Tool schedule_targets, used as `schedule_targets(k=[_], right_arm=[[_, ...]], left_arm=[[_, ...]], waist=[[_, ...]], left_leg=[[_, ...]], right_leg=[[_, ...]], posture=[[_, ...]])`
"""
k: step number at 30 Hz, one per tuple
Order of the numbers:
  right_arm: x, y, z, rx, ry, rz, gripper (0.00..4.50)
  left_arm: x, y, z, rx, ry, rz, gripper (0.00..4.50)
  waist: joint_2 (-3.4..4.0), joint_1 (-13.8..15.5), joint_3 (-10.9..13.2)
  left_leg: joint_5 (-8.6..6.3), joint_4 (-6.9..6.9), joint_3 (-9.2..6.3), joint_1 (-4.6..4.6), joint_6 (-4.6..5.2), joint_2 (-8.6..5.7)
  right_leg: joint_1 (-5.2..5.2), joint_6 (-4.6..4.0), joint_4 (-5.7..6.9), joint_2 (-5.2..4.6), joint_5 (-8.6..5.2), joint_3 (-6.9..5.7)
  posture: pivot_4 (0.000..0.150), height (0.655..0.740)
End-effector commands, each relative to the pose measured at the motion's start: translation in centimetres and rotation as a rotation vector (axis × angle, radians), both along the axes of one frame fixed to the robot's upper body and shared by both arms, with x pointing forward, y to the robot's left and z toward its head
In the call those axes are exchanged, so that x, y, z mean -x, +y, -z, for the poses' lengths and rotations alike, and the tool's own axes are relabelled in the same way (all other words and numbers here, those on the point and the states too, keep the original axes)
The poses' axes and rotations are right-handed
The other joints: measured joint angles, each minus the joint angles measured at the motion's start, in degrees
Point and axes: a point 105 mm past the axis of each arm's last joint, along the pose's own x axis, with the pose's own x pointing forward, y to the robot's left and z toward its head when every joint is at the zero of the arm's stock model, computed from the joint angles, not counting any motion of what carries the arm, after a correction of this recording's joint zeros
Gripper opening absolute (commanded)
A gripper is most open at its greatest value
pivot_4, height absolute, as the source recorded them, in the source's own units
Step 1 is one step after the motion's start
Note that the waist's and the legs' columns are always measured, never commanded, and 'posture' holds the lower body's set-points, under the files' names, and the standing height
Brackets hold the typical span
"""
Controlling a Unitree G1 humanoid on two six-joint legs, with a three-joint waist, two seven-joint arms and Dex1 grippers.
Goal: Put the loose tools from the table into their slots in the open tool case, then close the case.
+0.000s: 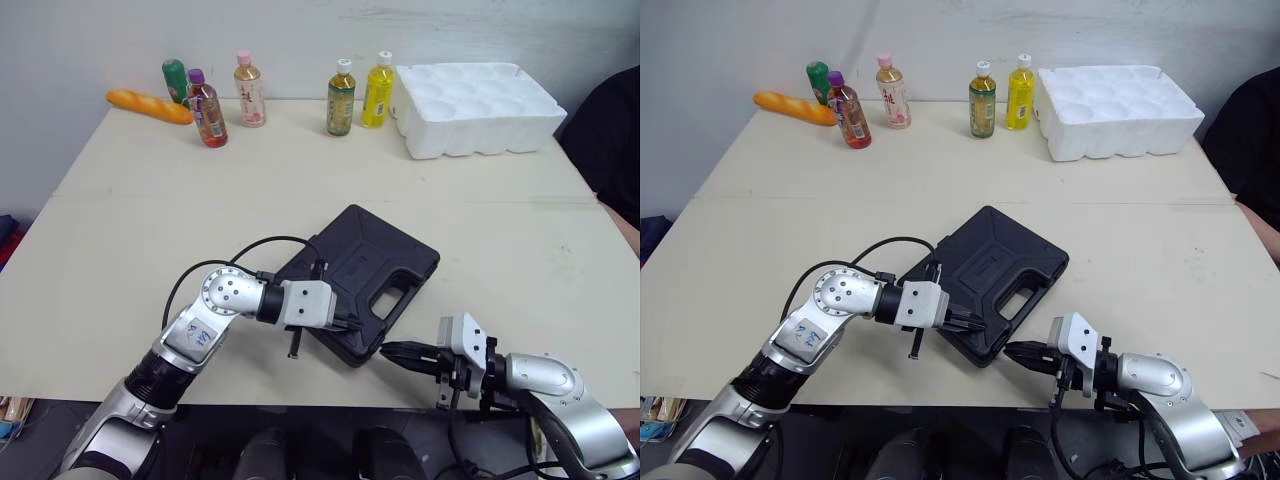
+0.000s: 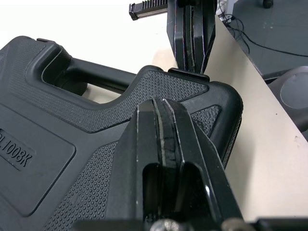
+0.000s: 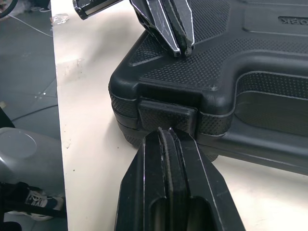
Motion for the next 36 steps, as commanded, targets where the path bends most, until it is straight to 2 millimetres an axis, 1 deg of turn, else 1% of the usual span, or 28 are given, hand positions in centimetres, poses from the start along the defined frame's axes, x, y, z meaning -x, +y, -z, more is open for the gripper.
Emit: schedule_targets(k=[1, 3, 6, 7, 9, 11, 12, 14, 17, 19, 20, 21, 22, 25, 26, 27, 29, 32, 34, 36], right_arm=[[0.4, 0.2, -1.7, -0.023, -0.048, -0.024, 0.0], [0.7, -0.3, -1.8, -0.009, -0.044, -0.021, 0.0], [1.1, -2.1, -2.2, 0.026, -0.025, -0.001, 0.0], [1.2, -2.8, -2.3, 0.049, -0.021, 0.007, 0.0], [0.8, -4.8, -2.6, 0.108, -0.025, 0.042, 0.0], [0.1, -6.9, -3.4, 0.146, -0.048, 0.098, 0.0], [-0.4, -8.4, -3.9, 0.179, -0.069, 0.136, 0.0], [-1.1, -10.5, -4.8, 0.225, -0.101, 0.188, 0.0], [-2.2, -13.1, -6.3, 0.255, -0.144, 0.275, 0.0], [-3.1, -15.7, -8.0, 0.276, -0.202, 0.356, 0.64], [-3.5, -16.9, -8.8, 0.299, -0.237, 0.388, 0.9], [-3.8, -17.6, -9.4, 0.32, -0.267, 0.406, 1.27], [-4.0, -18.3, -9.8, 0.34, -0.293, 0.42, 1.84], [-4.4, -19.8, -10.3, 0.388, -0.326, 0.437, 3.36], [-4.8, -20.4, -10.7, 0.407, -0.346, 0.448, 3.93], [-5.0, -20.8, -11.1, 0.418, -0.36, 0.455, 4.46], [-5.7, -21.4, -12.0, 0.426, -0.395, 0.473, 4.46], [-6.2, -21.8, -12.9, 0.438, -0.414, 0.458, 4.46], [-6.4, -22.0, -13.0, 0.438, -0.42, 0.453, 4.46], [-6.5, -22.2, -13.0, 0.439, -0.422, 0.451, 4.46]], left_arm=[[0.1, 2.6, 4.3, -0.131, 0.151, -0.071, 0.04], [-0.4, 2.7, 3.1, -0.077, 0.104, -0.078, 0.04], [-2.7, 3.3, -0.4, 0.104, -0.061, -0.171, 0.04], [-3.1, 3.8, -1.2, 0.138, -0.088, -0.195, 0.04], [-3.5, 4.9, -2.4, 0.173, -0.127, -0.218, 0.04], [-3.8, 6.1, -3.5, 0.205, -0.147, -0.25, 0.04], [-3.9, 7.3, -4.1, 0.222, -0.13, -0.283, 0.04], [-4.0, 9.2, -4.8, 0.247, -0.097, -0.336, 0.04], [-4.0, 11.8, -5.3, 0.255, -0.062, -0.423, 0.92], [-4.2, 15.0, -5.6, 0.249, -0.046, -0.54, 1.72], [-4.4, 17.0, -5.7, 0.25, -0.03, -0.626, 2.14], [-4.4, 18.4, -5.7, 0.245, -0.016, -0.684, 2.49], [-4.2, 19.8, -5.5, 0.23, 0.007, -0.734, 3.0], [-3.7, 22.5, -4.8, 0.195, 0.021, -0.849, 4.44], [-3.7, 23.9, -4.5, 0.165, -0.03, -0.907, 4.5], [-3.7, 24.9, -4.4, 0.142, -0.068, -0.944, 4.5], [-3.5, 26.4, -4.4, 0.116, -0.112, -1.001, 4.5], [-2.5, 28.0, -4.3, 0.123, -0.102, -1.068, 4.5], [-2.0, 28.4, -4.1, 0.121, -0.1, -1.087, 4.5], [-1.8, 28.4, -4.0, 0.121, -0.1, -1.09, 4.5]], waist=[[0.0, 0.0, 0.0], [0.02, 0.0, 0.0], [0.08, 0.2, 0.1], [0.03, 0.3, 0.2], [-0.05, 0.3, 0.3], [-0.15, 0.2, 0.4], [-0.16, 0.2, 0.5], [-0.2, 0.2, 0.5], [-0.25, 0.1, 0.7], [-0.29, 0.1, 0.8], [-0.31, -0.1, 0.9], [-0.37, -0.2, 1.0], [-0.41, -0.2, 1.2], [-0.46, -0.2, 1.2], [-0.46, -0.2, 1.2], [-0.41, -0.2, 1.3], [-0.33, -0.2, 1.4], [-0.26, -0.4, 1.5], [-0.18, -0.5, 1.6], [-0.18, -0.6, 1.6]], left_leg=[[0.01, -0.04, 0.0, 0.0, -0.01, 0.0], [0.07, -0.19, 0.01, -0.01, -0.06, 0.0], [0.17, -0.31, 0.0, -0.05, -0.15, -0.01], [0.2, -0.31, -0.01, -0.06, -0.19, -0.01], [0.21, -0.31, -0.01, -0.14, -0.08, -0.01], [0.2, -0.31, 0.01, -0.17, -0.06, -0.04], [0.2, -0.31, 0.01, -0.21, -0.07, -0.04], [0.33, -0.3, 0.05, -0.37, -0.29, -0.1], [0.33, -0.34, 0.07, -0.48, -0.32, -0.11], [0.34, -0.32, 0.08, -0.5, -0.33, -0.11], [0.35, -0.32, 0.12, -0.51, -0.31, -0.16], [0.36, -0.31, 0.15, -0.5, -0.29, -0.18], [0.36, -0.3, 0.18, -0.5, -0.28, -0.18], [0.39, -0.33, 0.19, -0.51, -0.32, -0.15], [0.39, -0.36, 0.19, -0.51, -0.32, -0.15], [0.39, -0.36, 0.2, -0.51, -0.33, -0.15], [0.39, -0.35, 0.23, -0.55, -0.32, -0.21], [0.43, -0.35, 0.25, -0.63, -0.37, -0.2], [0.43, -0.41, 0.25, -0.63, -0.41, -0.19], [0.42, -0.44, 0.25, -0.64, -0.44, -0.18]], right_leg=[[-0.01, 0.0, -0.01, 0.0, 0.0, 0.0], [-0.08, -0.04, -0.03, 0.0, -0.02, -0.01], [-0.16, -0.1, -0.04, 0.01, -0.05, -0.05], [-0.16, -0.1, -0.04, 0.02, -0.05, -0.08], [-0.23, -0.1, -0.02, 0.02, -0.05, -0.1], [-0.25, -0.09, -0.02, 0.02, -0.05, -0.1], [-0.29, -0.09, -0.03, 0.02, -0.05, -0.11], [-0.45, -0.08, -0.03, 0.0, -0.04, -0.11], [-0.54, -0.08, -0.07, 0.02, -0.05, -0.16], [-0.53, -0.08, -0.1, 0.05, -0.05, -0.21], [-0.54, -0.07, -0.09, 0.03, -0.05, -0.18], [-0.55, -0.06, -0.09, 0.02, -0.04, -0.16], [-0.57, -0.05, -0.06, 0.02, -0.04, -0.13], [-0.67, -0.05, -0.01, 0.03, -0.04, -0.11], [-0.68, -0.05, -0.02, 0.02, -0.04, -0.09], [-0.68, -0.05, -0.01, 0.01, -0.04, -0.09], [-0.78, -0.05, 0.06, -0.08, -0.04, -0.04], [-0.95, -0.05, 0.15, -0.11, -0.04, -0.02], [-0.97, -0.05, 0.13, -0.11, -0.04, -0.03], [-0.97, -0.07, 0.12, -0.1, -0.05, -0.11]], posture=[[0.15, 0.74], [0.15, 0.74], [0.15, 0.74], [0.15, 0.74], [0.15, 0.74], [0.15, 0.74], [0.15, 0.74], [0.15, 0.74], [0.15, 0.74], [0.15, 0.74], [0.15, 0.74], [0.15, 0.74], [0.15, 0.74], [0.15, 0.74], [0.15, 0.74], [0.15, 0.74], [0.15, 0.74], [0.15, 0.74], [0.15, 0.74], [0.15, 0.74]])
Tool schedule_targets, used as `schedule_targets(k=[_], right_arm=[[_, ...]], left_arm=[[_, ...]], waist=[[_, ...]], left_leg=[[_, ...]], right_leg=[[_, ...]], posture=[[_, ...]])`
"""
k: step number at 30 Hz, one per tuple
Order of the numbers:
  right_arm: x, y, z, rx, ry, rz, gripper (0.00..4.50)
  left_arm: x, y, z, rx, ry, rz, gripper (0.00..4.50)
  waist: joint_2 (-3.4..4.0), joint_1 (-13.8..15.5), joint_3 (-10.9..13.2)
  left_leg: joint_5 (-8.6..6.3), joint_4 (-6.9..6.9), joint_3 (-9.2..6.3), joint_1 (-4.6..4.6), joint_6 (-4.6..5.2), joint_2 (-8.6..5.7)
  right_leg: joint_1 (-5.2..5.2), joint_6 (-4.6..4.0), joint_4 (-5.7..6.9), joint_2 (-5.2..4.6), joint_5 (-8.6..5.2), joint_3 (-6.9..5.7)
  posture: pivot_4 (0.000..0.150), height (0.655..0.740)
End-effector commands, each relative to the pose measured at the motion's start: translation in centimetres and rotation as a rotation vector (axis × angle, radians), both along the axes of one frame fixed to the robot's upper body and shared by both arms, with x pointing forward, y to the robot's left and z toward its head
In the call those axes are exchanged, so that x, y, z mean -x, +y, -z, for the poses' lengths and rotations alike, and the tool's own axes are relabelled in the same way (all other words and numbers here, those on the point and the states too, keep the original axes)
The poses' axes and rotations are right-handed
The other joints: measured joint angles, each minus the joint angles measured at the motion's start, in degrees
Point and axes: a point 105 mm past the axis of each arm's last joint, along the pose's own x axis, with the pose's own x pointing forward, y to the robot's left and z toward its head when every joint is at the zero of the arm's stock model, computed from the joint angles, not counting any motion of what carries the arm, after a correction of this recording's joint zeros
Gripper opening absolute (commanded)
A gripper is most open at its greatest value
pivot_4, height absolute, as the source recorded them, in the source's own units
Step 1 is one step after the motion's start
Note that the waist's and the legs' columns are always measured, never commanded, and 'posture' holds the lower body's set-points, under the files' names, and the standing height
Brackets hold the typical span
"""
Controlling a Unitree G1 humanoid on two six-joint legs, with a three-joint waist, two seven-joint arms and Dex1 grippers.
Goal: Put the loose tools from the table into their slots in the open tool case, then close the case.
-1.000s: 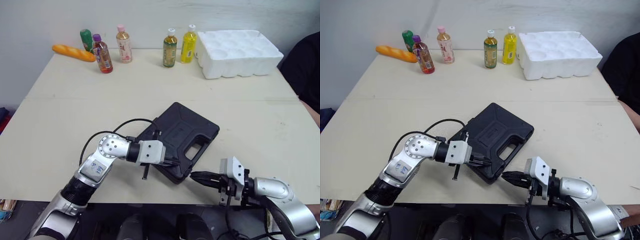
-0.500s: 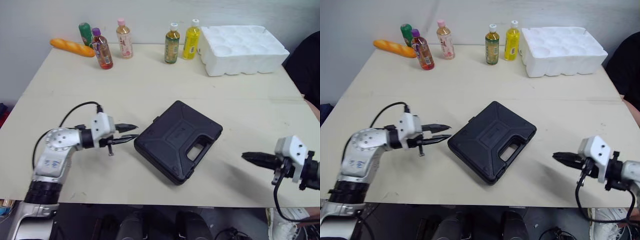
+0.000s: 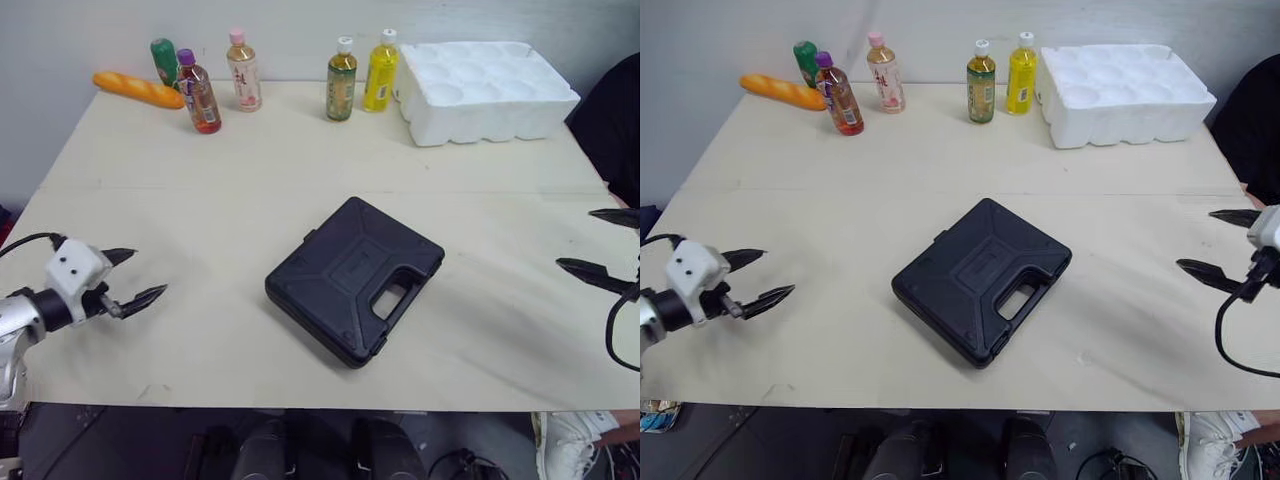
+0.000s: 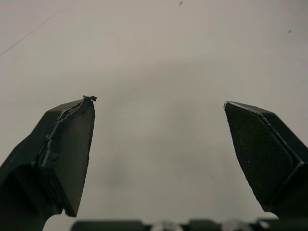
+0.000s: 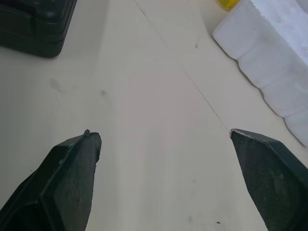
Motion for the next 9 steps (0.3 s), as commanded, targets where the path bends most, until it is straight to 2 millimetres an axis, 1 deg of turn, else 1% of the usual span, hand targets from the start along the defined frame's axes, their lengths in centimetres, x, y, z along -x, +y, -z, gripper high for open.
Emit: schedule_targets(k=[1, 9], right_arm=[[-0.1, -0.4, -0.6, 0.024, -0.017, -0.011, 4.46], [-1.9, -0.2, 0.2, -0.004, -0.039, -0.038, 4.46]], left_arm=[[0.2, 0.2, -1.7, -0.022, -0.066, -0.011, 4.5], [0.2, -0.5, -2.0, -0.017, -0.106, -0.005, 4.5]], waist=[[0.02, 0.1, 0.0], [0.09, -0.9, 0.1]], left_leg=[[0.0, 0.01, 0.0, 0.0, 0.0, 0.0], [0.05, 0.15, -0.01, -0.12, 0.05, -0.06]], right_leg=[[0.01, 0.0, 0.0, 0.0, 0.0, -0.06], [-0.03, 0.04, 0.13, -0.08, 0.02, -0.1]], posture=[[0.15, 0.74], [0.15, 0.74]])
